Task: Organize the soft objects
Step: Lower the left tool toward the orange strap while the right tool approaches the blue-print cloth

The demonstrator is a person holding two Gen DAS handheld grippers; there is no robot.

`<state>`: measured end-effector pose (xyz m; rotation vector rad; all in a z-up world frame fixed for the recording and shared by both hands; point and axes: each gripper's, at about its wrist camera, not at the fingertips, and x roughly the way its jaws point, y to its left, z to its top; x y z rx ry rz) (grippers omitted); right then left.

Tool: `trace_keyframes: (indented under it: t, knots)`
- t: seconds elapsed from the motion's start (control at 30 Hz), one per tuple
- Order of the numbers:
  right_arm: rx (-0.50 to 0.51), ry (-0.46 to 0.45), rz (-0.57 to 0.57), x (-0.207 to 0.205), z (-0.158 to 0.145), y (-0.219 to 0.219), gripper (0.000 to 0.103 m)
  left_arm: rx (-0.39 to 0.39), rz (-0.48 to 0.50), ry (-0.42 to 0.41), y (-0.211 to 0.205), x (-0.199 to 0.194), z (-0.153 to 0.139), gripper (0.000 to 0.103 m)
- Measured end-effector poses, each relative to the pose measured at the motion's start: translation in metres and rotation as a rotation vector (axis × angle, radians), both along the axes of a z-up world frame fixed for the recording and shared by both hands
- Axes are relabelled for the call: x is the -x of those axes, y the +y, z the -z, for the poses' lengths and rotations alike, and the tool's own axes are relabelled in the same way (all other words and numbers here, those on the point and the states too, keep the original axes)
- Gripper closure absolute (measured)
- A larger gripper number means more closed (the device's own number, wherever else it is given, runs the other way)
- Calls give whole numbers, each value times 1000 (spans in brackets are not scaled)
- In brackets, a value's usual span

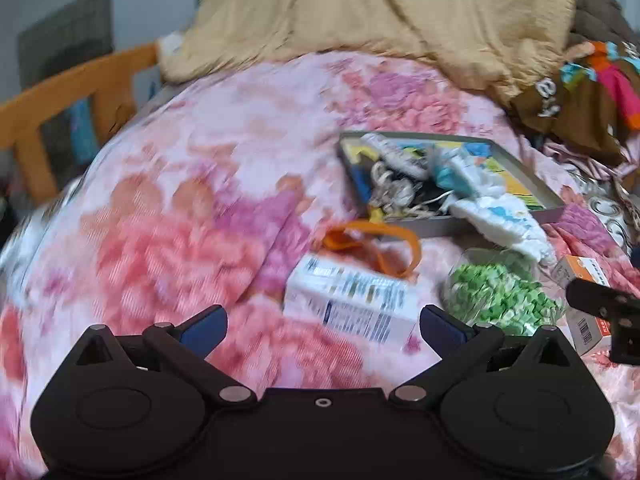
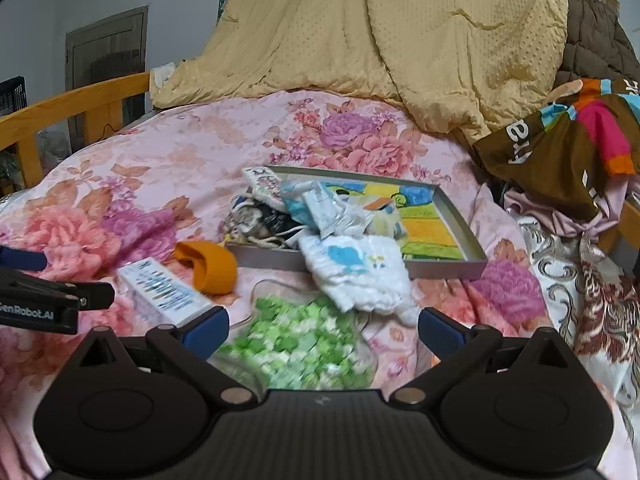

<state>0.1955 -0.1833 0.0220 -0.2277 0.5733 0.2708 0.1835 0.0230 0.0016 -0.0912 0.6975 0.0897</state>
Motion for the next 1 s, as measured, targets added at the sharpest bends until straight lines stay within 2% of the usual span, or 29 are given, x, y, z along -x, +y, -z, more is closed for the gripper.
trace_keyframes:
  t: [0.13, 0.33, 0.47, 0.67, 0.83, 1.0]
  knots:
    - [-19, -20, 5, -16, 5, -4, 0, -22, 93, -37, -4, -20, 0, 1]
    - [-18, -35, 11, -42, 16, -5, 0, 7, 183, -40, -2, -61, 13, 1]
    - [24, -60, -7, -58, 24, 3, 0, 81, 196, -27, 6, -89, 25, 1]
    - [96, -68, -8, -83, 35, 20, 1, 292, 167, 20, 21, -121, 44, 1]
    - [153, -59, -9, -103, 45, 34, 3, 357, 170, 68, 25, -142, 56, 4]
    - [205, -13, 0, -118, 55, 43, 9, 429, 167, 120, 28, -158, 67, 14]
